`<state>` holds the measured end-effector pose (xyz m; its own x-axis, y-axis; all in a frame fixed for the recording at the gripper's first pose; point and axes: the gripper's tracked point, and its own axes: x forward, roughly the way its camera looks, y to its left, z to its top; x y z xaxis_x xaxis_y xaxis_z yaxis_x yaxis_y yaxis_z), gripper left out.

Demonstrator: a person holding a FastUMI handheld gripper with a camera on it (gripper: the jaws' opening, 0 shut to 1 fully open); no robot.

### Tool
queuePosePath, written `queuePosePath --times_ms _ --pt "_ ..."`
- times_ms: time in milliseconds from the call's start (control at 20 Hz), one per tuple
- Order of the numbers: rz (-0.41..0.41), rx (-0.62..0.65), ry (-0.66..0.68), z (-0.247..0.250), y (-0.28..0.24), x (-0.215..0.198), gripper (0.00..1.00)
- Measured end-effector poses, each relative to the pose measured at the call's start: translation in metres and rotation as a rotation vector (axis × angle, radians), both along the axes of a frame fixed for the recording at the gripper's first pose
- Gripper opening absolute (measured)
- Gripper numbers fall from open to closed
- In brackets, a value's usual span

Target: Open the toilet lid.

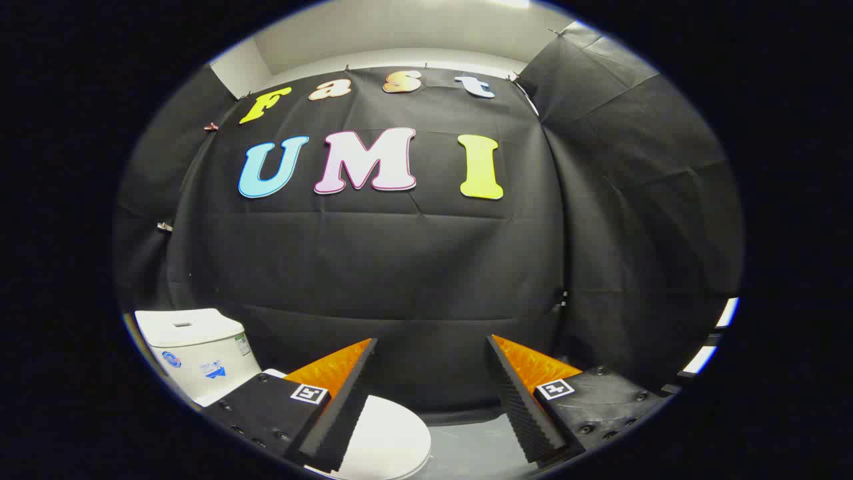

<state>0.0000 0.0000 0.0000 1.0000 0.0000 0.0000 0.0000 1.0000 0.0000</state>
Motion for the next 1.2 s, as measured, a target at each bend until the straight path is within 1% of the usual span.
queuePosePath --times_ms 1200 --pt "0.000 -0.003 0.034 -0.0103 -0.0034 0.0029 0.98"
